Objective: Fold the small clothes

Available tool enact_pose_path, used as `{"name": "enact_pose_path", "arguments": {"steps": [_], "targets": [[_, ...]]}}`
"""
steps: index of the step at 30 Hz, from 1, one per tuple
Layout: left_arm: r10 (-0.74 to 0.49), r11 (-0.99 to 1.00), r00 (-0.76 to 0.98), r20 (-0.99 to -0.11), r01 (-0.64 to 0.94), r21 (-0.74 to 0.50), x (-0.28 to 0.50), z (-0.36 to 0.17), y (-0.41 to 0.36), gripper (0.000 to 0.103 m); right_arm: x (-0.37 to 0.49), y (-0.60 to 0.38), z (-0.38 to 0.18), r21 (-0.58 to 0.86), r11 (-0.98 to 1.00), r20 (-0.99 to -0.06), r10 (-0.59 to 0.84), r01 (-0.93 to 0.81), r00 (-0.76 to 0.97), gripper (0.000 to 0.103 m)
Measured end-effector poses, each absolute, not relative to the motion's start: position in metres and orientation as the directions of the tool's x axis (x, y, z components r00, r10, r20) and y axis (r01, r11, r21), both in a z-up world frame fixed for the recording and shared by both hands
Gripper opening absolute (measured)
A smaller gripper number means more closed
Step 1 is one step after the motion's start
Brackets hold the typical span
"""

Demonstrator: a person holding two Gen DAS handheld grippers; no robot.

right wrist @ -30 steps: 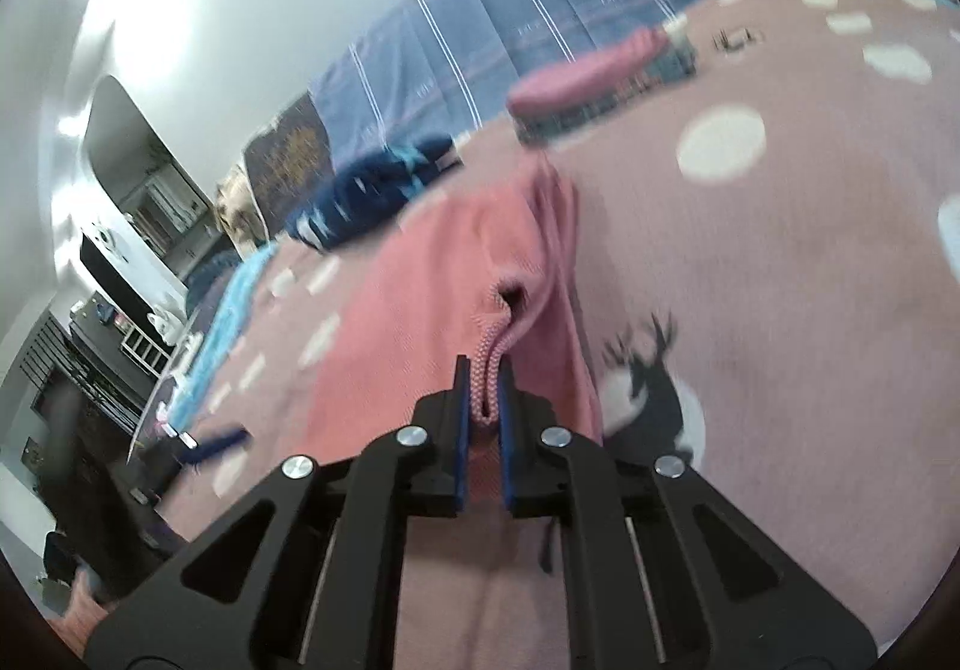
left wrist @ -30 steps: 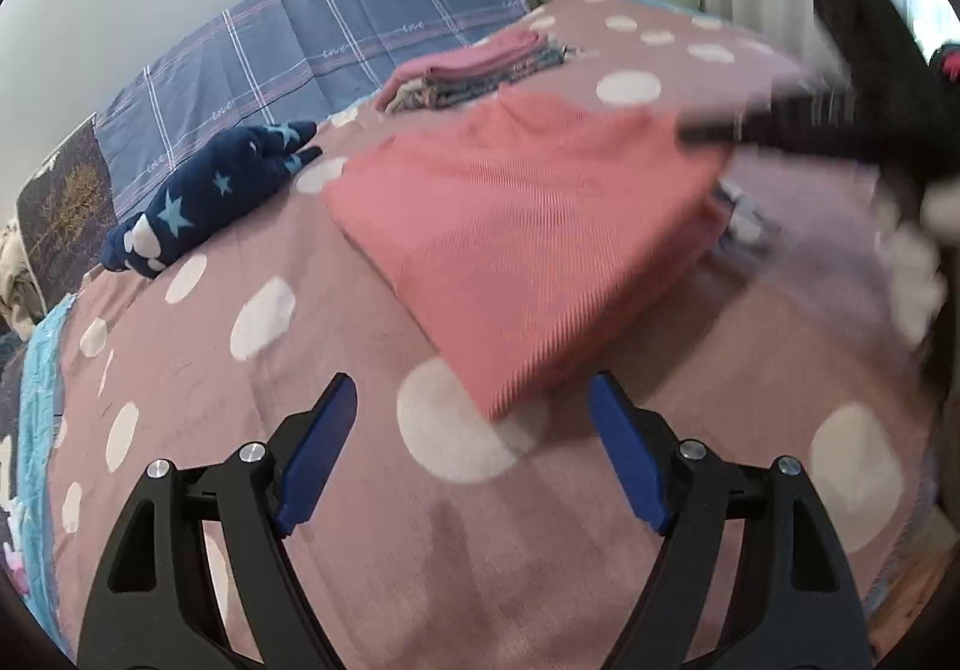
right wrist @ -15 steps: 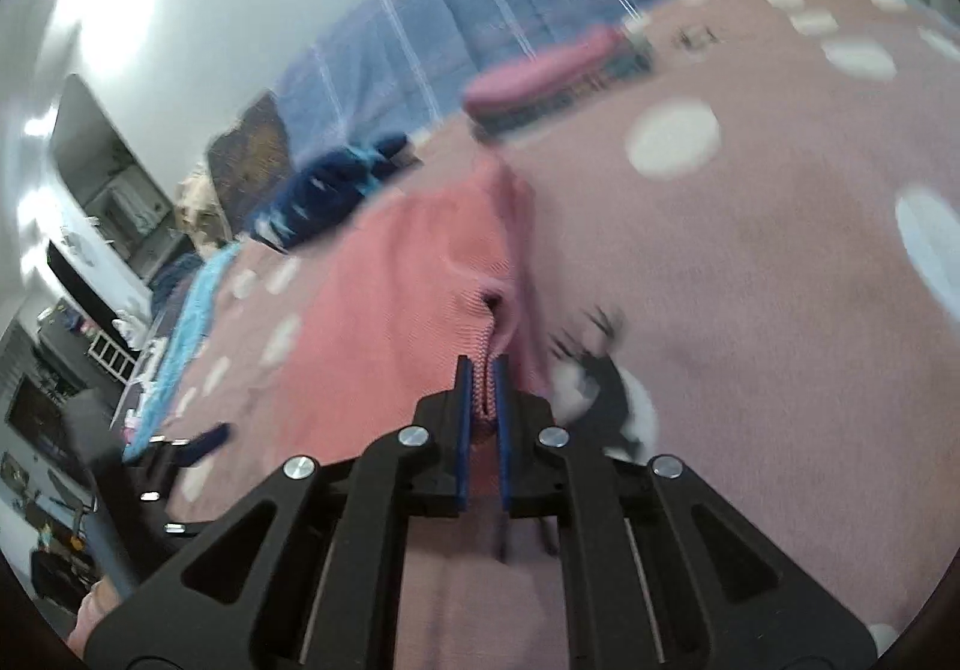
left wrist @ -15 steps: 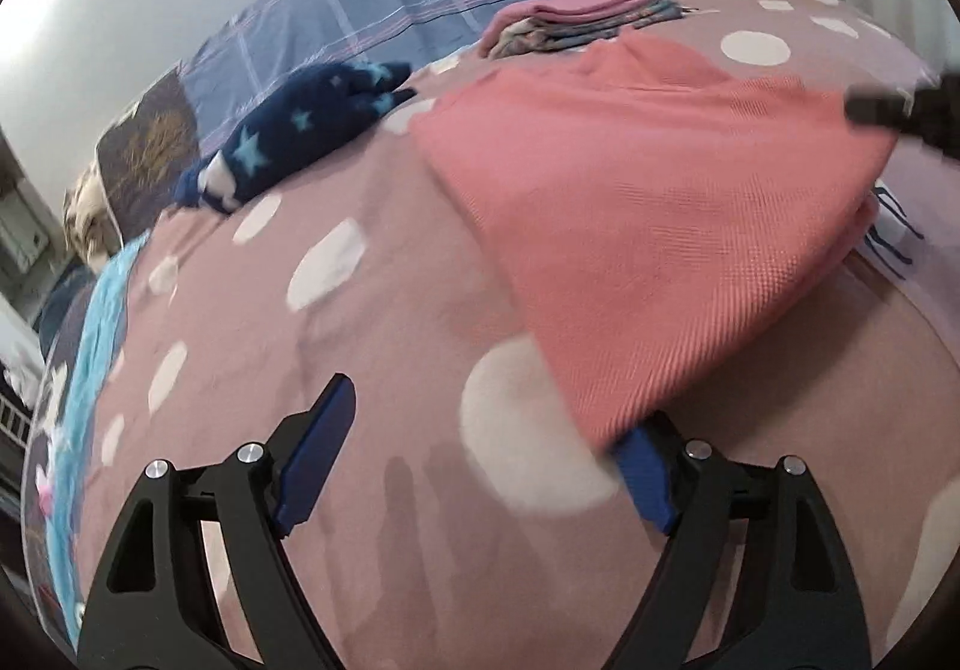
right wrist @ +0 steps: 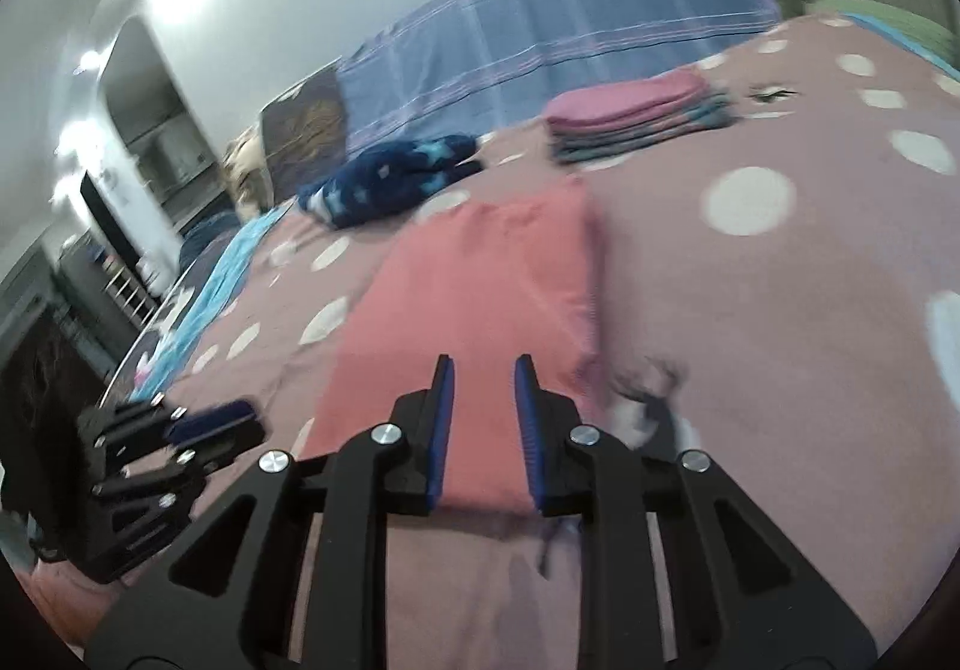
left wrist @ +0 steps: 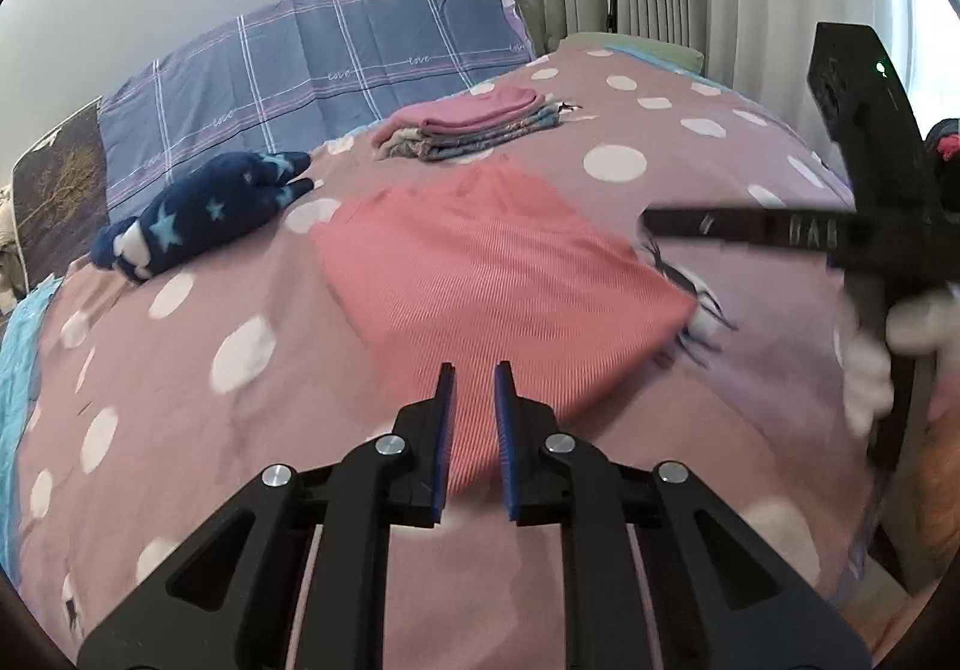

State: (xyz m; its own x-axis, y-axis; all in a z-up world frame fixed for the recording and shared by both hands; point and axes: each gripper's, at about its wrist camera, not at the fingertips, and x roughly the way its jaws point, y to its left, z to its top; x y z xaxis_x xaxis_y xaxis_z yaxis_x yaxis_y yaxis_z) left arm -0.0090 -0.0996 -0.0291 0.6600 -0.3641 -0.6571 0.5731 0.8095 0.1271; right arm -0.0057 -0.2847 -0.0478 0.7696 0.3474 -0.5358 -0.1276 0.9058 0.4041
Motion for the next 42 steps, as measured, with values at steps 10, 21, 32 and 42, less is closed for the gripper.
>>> {"name": "enact_pose_path", "arguments": {"steps": [10, 21, 32, 42], "targets": [[-0.322, 0.855, 0.562, -0.762, 0.518, 0.020, 0.028, -0.082, -0.104, 0.025, 0.018, -0.294, -0.076, 0.355, 0.934, -0.668, 0.286, -0.045, 0.687, 0.014], [-0.324, 0.877, 0.679, -0.658, 0.476, 0.059, 0.084, -0.032, -0.108, 0.045, 0.104, -0.303, -0.021, 0.276, 0.954, -0.636, 0.273, -0.117, 0.722, 0.030], [-0.303, 0.918, 0.617, -0.726, 0.393, -0.049, 0.121, -0.084, -0.096, 0.070, 0.183, -0.291, -0.063, 0.188, 0.978, -0.707, 0.202, -0.094, 0.678, 0.007], [-0.266, 0.926, 0.643, -0.718, 0.377, -0.006, 0.118, -0.084, -0.099, 0.076, 0.177, -0.335, -0.066, 0.231, 0.971, -0.650, 0.106, 0.063, 0.752, 0.026]]}}
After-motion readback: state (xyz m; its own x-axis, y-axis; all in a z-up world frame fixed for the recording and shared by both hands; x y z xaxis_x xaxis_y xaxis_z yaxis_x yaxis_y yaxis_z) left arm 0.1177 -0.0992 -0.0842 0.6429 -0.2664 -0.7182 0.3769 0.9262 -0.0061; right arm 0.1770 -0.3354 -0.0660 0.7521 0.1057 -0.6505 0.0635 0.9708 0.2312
